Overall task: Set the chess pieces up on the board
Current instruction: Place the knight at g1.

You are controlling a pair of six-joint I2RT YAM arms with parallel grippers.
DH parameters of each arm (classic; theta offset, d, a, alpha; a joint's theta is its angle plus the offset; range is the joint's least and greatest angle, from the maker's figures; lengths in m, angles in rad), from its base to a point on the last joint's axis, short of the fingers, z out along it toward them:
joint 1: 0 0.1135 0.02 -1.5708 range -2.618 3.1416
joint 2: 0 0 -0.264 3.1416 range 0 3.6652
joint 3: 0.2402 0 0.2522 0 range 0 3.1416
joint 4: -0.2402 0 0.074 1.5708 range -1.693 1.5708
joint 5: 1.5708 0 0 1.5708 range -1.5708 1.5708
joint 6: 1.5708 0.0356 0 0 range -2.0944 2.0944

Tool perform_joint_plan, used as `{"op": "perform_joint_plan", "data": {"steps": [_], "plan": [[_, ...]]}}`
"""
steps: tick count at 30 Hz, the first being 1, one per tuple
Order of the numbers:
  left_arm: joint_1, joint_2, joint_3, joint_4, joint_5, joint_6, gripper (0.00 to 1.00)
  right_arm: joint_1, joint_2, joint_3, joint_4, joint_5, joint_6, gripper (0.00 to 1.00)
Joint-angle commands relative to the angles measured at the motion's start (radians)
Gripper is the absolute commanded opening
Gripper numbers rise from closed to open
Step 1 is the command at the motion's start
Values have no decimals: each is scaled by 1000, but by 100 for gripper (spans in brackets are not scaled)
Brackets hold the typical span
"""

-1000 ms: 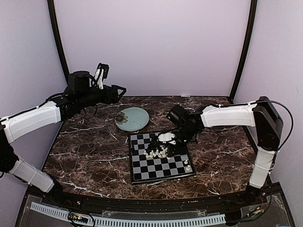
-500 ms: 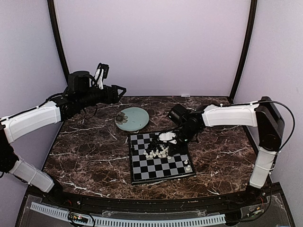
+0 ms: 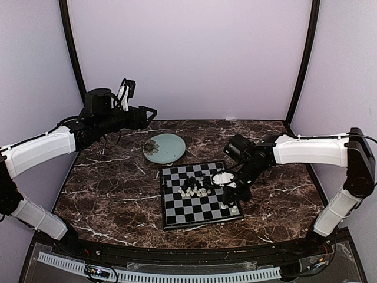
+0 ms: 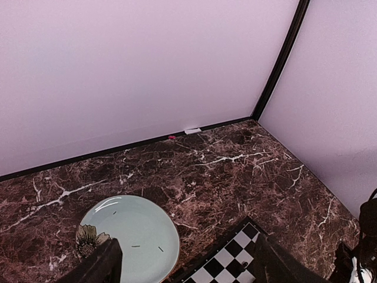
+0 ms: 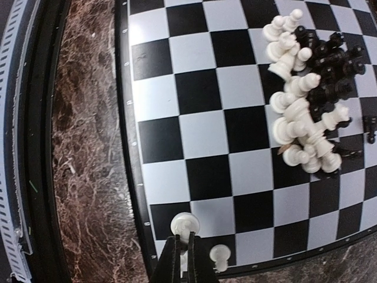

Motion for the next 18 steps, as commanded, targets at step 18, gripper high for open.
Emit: {"op": "perform_joint_plan", "data": {"steps": [18], "plan": [[-1,-14,-2,1,-8,5,79,33,-16,-97,72,22,-3,5]]}}
